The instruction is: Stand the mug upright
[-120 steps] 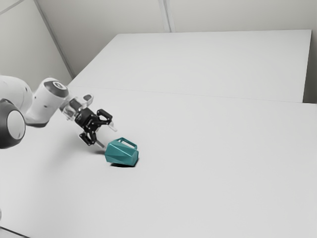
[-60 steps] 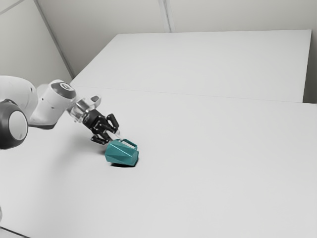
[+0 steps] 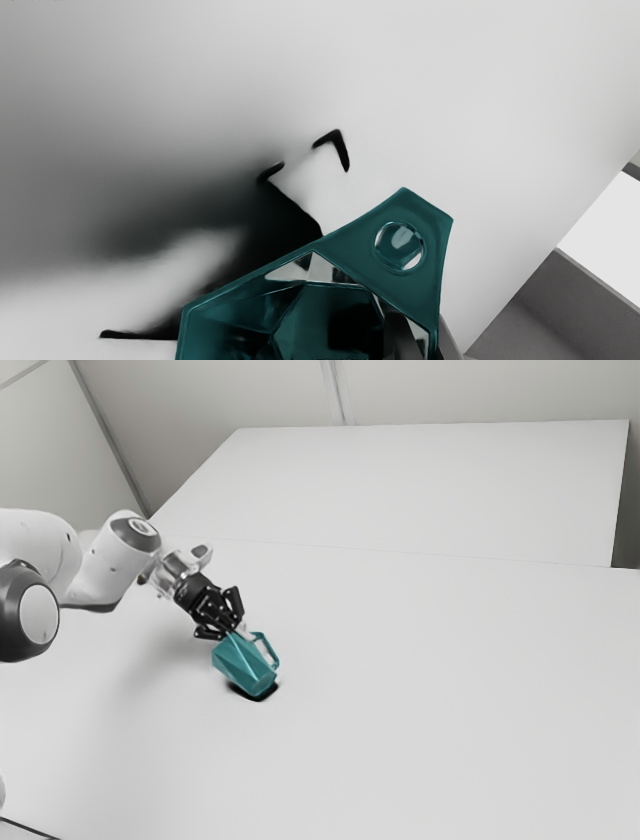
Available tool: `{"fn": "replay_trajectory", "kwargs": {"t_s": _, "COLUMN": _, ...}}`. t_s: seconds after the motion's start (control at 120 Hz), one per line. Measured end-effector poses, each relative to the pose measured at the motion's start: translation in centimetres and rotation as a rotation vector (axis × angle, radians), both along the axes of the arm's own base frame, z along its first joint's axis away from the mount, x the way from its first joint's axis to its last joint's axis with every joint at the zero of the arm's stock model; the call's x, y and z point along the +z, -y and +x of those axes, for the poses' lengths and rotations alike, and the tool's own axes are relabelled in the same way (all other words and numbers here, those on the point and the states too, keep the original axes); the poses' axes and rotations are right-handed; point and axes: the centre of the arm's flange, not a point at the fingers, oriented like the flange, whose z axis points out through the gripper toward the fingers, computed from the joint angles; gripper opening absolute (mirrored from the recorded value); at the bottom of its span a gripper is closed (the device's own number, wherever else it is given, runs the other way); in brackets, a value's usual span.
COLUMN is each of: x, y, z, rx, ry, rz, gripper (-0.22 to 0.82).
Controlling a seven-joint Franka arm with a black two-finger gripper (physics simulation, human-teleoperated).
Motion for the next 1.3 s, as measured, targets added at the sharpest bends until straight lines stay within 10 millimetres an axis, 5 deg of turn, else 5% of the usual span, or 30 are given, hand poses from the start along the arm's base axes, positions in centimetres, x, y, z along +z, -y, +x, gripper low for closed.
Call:
{"fn": "replay_trajectory", "kwargs": {"t_s": 0.1, "x": 1.7, "y": 1.0, "z": 0.3, "rx": -0.031, "ry": 0.029, "rz": 0.035, "gripper": -0.18}}
{"fn": "replay_trajectory", "kwargs": {"t_s": 0.283, "x": 9.8, "y": 6.6, "z": 0.9, "rx": -0.236, "ry": 0.189, "rz": 0.273, "gripper": -0.18}}
{"fn": "replay_trajectory", "kwargs": {"t_s": 0.475, "x": 12.9, "y": 9.6, "z": 1.6, "rx": -0.421, "ry": 0.320, "rz": 0.550, "gripper": -0.18}}
{"fn": "replay_trajectory", "kwargs": {"t_s": 0.633, "x": 13.3, "y": 11.3, "z": 2.3, "rx": -0.517, "ry": 0.398, "rz": 0.697, "gripper": -0.18}}
{"fn": "replay_trajectory", "kwargs": {"t_s": 0.767, "x": 13.2, "y": 12.5, "z": 1.0, "rx": -0.559, "ry": 0.409, "rz": 0.753, "gripper": -0.18}}
{"fn": "replay_trajectory", "kwargs": {"t_s": 1.3, "x": 11.7, "y": 13.5, "z": -1.4, "rx": -0.545, "ry": 0.302, "rz": 0.804, "gripper": -0.18}}
